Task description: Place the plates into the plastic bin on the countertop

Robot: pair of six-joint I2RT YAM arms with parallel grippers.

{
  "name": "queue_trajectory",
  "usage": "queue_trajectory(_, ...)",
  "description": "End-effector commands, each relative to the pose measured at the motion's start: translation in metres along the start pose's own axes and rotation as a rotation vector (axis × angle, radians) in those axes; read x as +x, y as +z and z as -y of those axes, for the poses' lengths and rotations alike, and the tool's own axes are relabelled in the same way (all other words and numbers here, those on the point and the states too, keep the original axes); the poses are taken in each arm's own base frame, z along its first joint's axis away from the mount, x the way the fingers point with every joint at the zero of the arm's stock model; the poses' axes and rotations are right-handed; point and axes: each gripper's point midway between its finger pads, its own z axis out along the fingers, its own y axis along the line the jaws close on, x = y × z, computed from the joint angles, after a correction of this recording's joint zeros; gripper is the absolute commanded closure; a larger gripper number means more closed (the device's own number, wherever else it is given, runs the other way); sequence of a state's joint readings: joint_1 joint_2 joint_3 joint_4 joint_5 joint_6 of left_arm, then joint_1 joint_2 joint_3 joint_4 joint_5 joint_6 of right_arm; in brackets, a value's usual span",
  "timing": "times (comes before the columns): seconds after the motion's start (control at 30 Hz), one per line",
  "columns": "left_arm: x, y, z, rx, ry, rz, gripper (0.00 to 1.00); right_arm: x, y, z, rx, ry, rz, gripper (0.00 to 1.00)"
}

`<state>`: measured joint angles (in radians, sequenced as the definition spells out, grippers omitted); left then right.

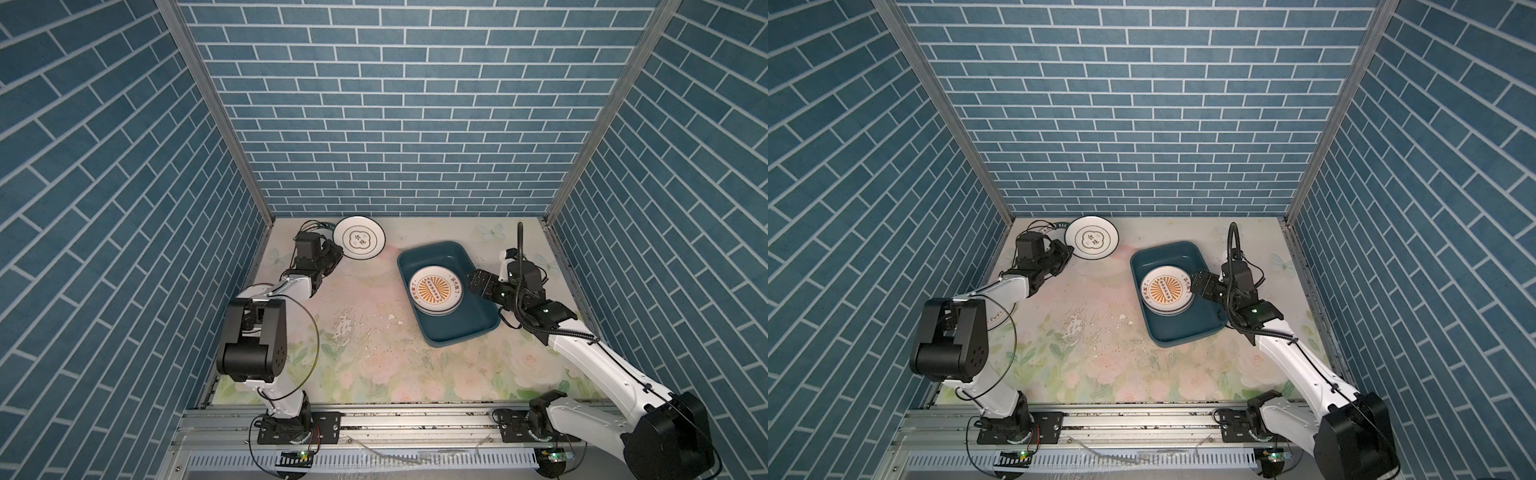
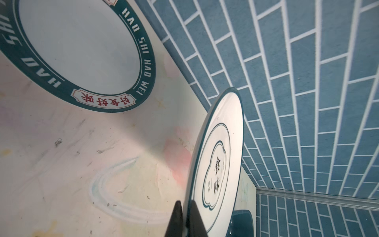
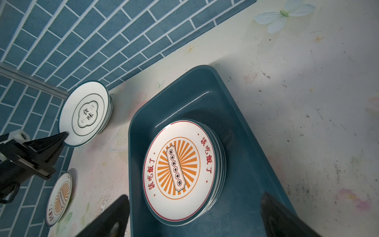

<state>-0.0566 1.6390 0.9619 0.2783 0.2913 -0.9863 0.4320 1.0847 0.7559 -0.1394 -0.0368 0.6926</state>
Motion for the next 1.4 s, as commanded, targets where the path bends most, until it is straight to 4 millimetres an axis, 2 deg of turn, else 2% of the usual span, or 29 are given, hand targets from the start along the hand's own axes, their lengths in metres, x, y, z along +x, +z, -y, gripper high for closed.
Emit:
queue_trajectory(0.0,-0.004,-0.027,0.014,0.020,0.040,0.022,1.00,-0.003,-0.009,-0.011,-0.058,0.037,0.020,0.01)
queue_trajectory(0.17,-0.001,-0.068,0.031,0.048,0.070,0.031,1.00,-0.004,-0.020,-0.014,-0.086,0.048,0.038,0.01)
queue_trajectory(0.37,0.007,-0.109,0.045,0.075,0.103,0.024,1.00,-0.003,-0.031,-0.015,-0.108,0.062,0.057,0.01)
queue_trajectory(0.63,0.026,-0.138,0.055,0.140,0.119,-0.011,1.00,0.001,-0.044,-0.019,-0.151,0.083,0.062,0.03)
queue_trajectory(0.77,0.038,-0.139,0.067,0.182,0.145,-0.054,1.00,0.002,-0.050,-0.017,-0.142,0.085,0.066,0.03)
queue_trajectory(0.93,0.064,-0.126,0.085,0.219,0.196,-0.134,1.00,0.003,-0.059,-0.015,-0.137,0.088,0.068,0.02)
queue_trajectory(1.03,0.076,-0.119,0.097,0.248,0.215,-0.163,1.00,0.000,-0.067,-0.004,-0.086,0.100,0.106,0.02)
queue_trajectory(1.2,0.096,-0.114,0.116,0.291,0.239,-0.211,1.00,-0.005,-0.078,0.000,-0.076,0.106,0.144,0.02)
queue_trajectory(1.37,0.118,-0.111,0.133,0.331,0.261,-0.267,1.00,-0.001,-0.076,0.009,-0.038,0.123,0.128,0.02)
